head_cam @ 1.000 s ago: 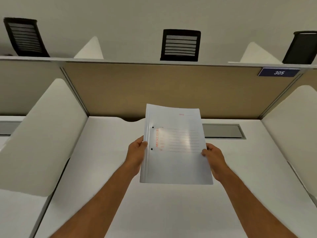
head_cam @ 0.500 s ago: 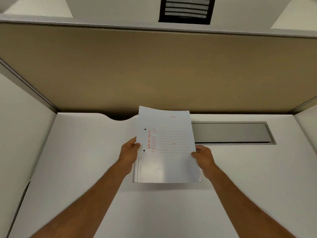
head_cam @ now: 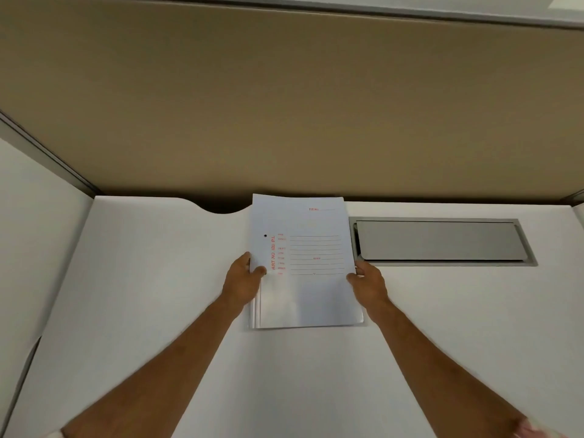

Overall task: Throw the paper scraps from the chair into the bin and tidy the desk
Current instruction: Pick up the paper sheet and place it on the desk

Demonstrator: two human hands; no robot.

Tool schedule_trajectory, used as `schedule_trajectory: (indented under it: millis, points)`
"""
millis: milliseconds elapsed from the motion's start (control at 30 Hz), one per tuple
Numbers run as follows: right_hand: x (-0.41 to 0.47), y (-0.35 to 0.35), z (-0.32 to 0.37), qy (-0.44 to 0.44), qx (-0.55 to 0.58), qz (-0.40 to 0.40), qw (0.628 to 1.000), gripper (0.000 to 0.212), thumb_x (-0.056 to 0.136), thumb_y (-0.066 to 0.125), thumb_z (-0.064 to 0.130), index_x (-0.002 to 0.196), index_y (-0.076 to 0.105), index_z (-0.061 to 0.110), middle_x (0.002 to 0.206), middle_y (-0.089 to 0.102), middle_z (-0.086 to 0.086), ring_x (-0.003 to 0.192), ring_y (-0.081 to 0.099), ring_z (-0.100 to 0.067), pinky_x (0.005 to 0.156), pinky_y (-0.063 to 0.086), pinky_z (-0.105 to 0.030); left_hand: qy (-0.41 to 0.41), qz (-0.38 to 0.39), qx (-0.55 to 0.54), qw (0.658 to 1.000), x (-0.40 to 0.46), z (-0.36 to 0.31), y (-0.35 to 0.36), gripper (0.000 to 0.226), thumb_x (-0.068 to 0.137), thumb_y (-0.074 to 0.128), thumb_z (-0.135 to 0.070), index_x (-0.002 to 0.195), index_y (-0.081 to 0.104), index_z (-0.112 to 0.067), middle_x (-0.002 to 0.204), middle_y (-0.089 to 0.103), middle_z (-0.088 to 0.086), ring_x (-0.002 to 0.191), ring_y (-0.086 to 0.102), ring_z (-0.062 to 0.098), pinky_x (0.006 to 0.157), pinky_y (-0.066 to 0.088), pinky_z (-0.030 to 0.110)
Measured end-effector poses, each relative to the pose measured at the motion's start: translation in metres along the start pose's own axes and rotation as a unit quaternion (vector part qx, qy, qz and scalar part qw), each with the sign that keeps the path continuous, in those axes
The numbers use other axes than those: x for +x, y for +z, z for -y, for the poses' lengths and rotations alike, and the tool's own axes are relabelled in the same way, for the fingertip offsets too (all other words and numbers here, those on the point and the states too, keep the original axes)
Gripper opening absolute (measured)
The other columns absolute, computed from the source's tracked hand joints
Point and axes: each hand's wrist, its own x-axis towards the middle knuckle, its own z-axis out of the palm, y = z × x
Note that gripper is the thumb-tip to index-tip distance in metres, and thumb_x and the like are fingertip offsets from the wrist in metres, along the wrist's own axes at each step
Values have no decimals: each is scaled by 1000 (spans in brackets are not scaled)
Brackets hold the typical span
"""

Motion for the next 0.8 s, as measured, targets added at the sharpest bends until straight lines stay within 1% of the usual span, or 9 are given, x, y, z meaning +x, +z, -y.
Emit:
schedule_trajectory:
  millis: [67, 133, 200, 367, 533, 600, 667, 733, 800]
  points:
    - [-7, -1, 2, 6, -6, -1, 1000, 33, 96, 58, 3, 128, 62, 11, 125, 68, -10, 106, 65, -27, 80, 49, -25, -15, 4, 15, 1000, -7, -5, 0, 51, 99, 61, -16, 146, 42, -10, 150, 47, 8, 131, 50, 30, 103, 45, 40]
    - [-20, -5, 5, 1, -9, -6, 1000, 42, 98, 58, 8, 139, 54, 12, 136, 60, -7, 119, 59, -27, 92, 46, -28, -25, 6, 17, 1000, -19, -11, -1, 63, 99, 61, -21, 154, 31, -12, 158, 38, 8, 141, 42, 32, 110, 39, 47]
    - [-36, -12, 10, -17, -17, -16, 1000, 50, 100, 57, 12, 148, 45, 13, 143, 54, -5, 130, 51, -26, 99, 39, -27, -8, 1, 24, 1000, -33, -18, -2, 62, 100, 59, -24, 154, 32, -13, 157, 39, 9, 140, 42, 33, 109, 40, 48]
    - [-87, -31, 19, -101, -56, -10, 993, 49, 103, 53, 16, 150, 43, 14, 152, 48, -4, 140, 44, -23, 113, 35, -32, 44, -18, 83, 995, -82, -32, 2, 63, 101, 56, -31, 155, 27, -16, 157, 39, 7, 141, 42, 31, 111, 37, 46]
    - [-149, -59, 23, -201, -99, -12, 975, 47, 105, 48, 24, 150, 42, 15, 157, 42, -5, 148, 32, -21, 114, 24, -27, 186, -54, 148, 970, -156, -46, 12, 57, 100, 59, -30, 150, 35, -19, 146, 48, 10, 130, 50, 28, 103, 47, 40]
    - [-176, -74, 22, -236, -121, -17, 964, 48, 106, 46, 28, 151, 40, 15, 159, 39, -4, 152, 24, -19, 116, 19, -28, 219, -61, 167, 959, -189, -51, 14, 57, 99, 59, -31, 150, 35, -19, 141, 49, 10, 127, 51, 28, 103, 49, 48]
    - [-207, -91, 17, -265, -139, -23, 954, 50, 106, 44, 32, 153, 38, 16, 161, 36, -2, 153, 18, -16, 113, 14, -23, 239, -67, 189, 950, -228, -51, 19, 60, 100, 58, -33, 152, 32, -19, 146, 46, 10, 135, 43, 32, 108, 43, 50]
    - [-241, -110, 10, -294, -154, -23, 943, 53, 106, 44, 35, 154, 36, 16, 162, 33, -1, 154, 15, -15, 114, 11, -22, 247, -74, 201, 945, -272, -48, 25, 64, 101, 55, -35, 155, 26, -19, 155, 38, 8, 145, 27, 33, 114, 31, 49]
    - [-275, -129, -3, -323, -165, -23, 932, 55, 106, 43, 37, 155, 34, 15, 163, 31, -2, 154, 14, -16, 117, 11, -26, 258, -89, 196, 942, -318, -39, 32, 63, 100, 57, -35, 154, 29, -19, 152, 41, 9, 142, 31, 34, 113, 32, 49]
